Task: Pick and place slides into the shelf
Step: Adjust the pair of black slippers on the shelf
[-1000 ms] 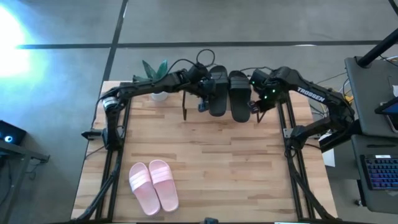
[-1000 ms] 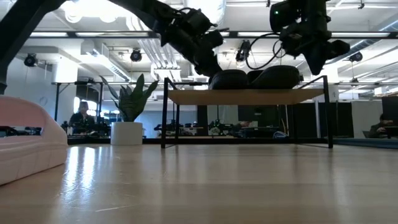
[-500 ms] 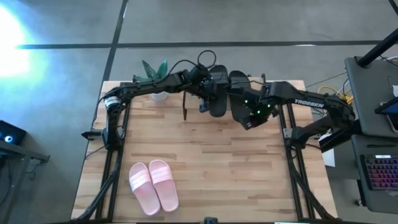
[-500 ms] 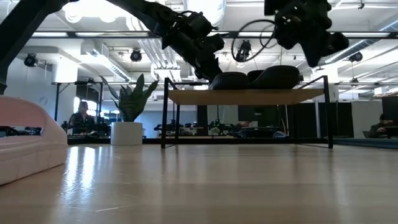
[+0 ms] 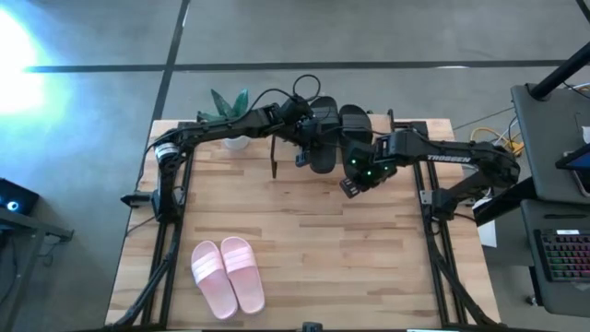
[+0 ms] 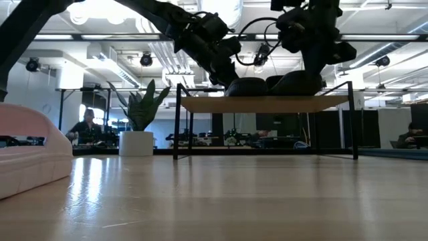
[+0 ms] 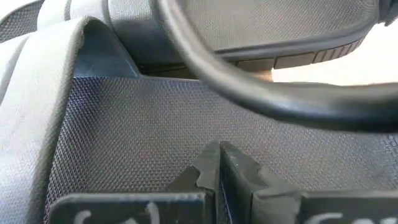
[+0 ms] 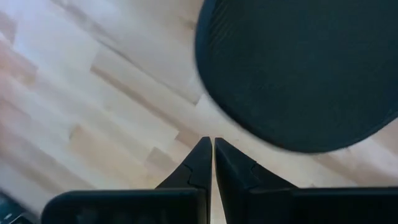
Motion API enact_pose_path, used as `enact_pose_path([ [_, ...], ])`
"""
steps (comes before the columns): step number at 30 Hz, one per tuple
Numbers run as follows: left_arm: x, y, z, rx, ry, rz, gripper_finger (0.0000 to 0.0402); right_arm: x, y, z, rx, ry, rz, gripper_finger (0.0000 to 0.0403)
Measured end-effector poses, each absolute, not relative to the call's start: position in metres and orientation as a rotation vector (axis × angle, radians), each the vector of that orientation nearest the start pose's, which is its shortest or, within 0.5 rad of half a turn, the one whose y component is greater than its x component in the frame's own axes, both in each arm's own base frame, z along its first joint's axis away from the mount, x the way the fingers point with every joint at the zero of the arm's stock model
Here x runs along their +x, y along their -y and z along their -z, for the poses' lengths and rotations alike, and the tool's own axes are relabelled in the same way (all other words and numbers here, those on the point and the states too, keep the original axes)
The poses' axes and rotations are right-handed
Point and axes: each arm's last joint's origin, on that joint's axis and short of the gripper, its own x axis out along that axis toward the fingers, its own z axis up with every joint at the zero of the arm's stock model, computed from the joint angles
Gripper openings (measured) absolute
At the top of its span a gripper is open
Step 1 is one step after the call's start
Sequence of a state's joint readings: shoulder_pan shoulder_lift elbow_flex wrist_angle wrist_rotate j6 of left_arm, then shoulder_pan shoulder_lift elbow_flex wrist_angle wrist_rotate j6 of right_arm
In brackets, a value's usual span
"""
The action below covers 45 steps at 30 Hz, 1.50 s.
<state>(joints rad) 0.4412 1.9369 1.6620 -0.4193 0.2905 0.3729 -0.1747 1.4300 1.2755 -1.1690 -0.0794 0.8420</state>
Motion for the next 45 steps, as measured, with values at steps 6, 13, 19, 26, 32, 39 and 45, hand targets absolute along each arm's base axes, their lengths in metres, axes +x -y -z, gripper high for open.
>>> enact_pose_path([
  [6,0.401,-0.18,-0.28,0.108,-0.668,-0.021,0.0,0.254,0.046,-0.294,0.808,-1.177,0.699,0.0011],
  [13,0.401,-0.18,-0.28,0.107,-0.669,-0.021,0.0,0.257,0.05,-0.295,0.778,-1.134,0.713,0.0011],
  [19,0.401,-0.18,-0.28,0.104,-0.669,-0.022,0.0,0.262,0.057,-0.297,0.776,-1.056,0.711,0.0011],
  [26,0.398,-0.179,-0.286,0.108,-0.666,-0.028,0.0,0.259,0.054,-0.303,0.744,-1.053,0.668,0.0011],
  [32,0.385,-0.172,-0.314,0.095,-0.603,-0.06,0.0,0.246,0.05,-0.325,0.734,-0.956,0.653,0.0011],
  [39,0.373,-0.155,-0.341,0.029,-0.545,-0.027,0.0,0.222,0.049,-0.347,0.712,-0.824,0.732,0.0011],
  [45,0.383,-0.125,-0.328,0.065,-0.582,0.111,0.0,0.205,0.051,-0.357,0.675,-0.742,0.852,0.0011],
])
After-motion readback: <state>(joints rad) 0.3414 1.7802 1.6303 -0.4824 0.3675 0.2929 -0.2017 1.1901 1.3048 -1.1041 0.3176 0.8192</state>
